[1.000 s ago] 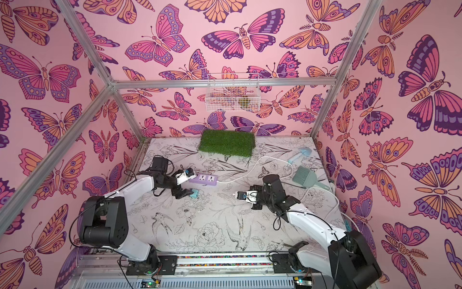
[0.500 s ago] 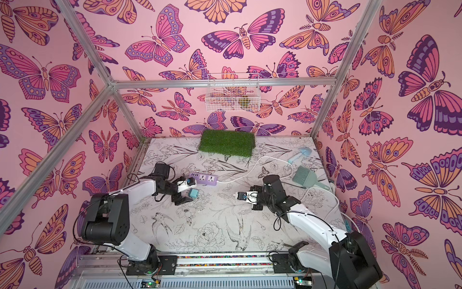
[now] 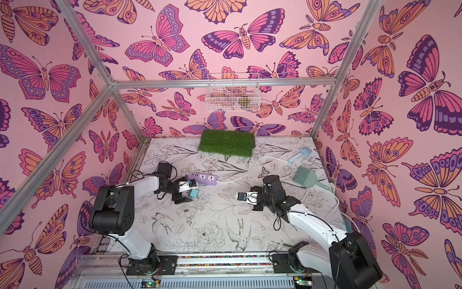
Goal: Charge mp3
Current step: Pick up the MP3 player from the center of the board.
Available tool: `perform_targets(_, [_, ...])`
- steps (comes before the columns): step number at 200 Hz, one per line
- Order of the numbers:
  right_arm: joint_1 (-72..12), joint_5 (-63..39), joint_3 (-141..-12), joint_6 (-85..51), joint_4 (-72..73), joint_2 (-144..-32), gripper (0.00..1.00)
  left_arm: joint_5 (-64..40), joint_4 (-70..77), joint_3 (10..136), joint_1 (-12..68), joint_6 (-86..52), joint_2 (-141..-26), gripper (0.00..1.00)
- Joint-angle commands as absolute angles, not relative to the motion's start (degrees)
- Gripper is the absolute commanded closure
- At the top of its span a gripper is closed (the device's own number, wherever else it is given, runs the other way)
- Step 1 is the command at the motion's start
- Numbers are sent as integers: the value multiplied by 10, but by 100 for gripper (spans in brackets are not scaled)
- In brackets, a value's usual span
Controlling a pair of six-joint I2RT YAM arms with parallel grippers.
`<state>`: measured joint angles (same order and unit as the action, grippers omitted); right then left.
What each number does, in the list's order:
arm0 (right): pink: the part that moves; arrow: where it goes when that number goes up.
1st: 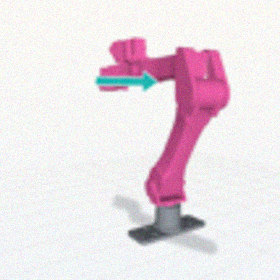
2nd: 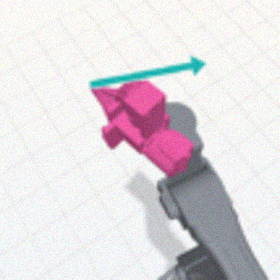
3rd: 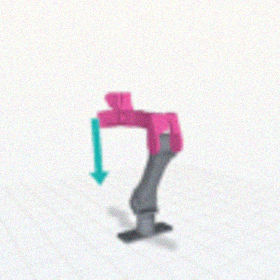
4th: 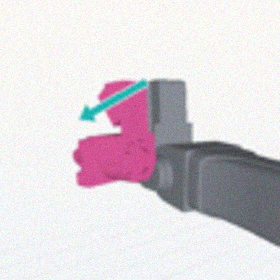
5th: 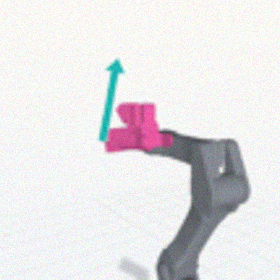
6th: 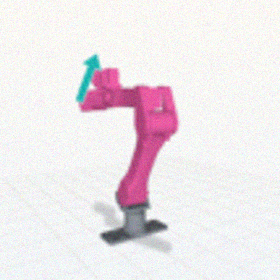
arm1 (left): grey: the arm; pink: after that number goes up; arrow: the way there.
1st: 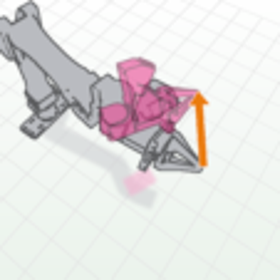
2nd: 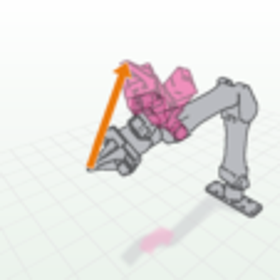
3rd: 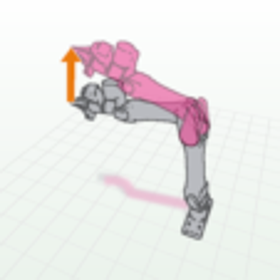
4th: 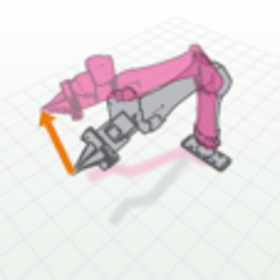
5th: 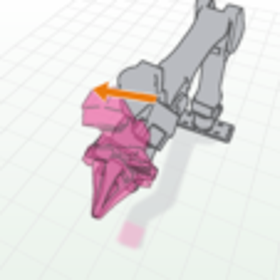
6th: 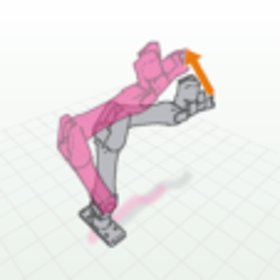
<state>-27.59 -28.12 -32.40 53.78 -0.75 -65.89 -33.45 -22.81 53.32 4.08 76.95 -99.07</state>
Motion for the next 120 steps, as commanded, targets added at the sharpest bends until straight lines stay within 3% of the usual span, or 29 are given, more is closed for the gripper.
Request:
perform_targets(1, [-279,-284,-330,529,-20,-659,100,-333,-262,545,39,796,-1005,17])
perform_targets(120, [-279,-293,-327,540,-22,-663,100,-302,-301,543,72,808,-1001,31])
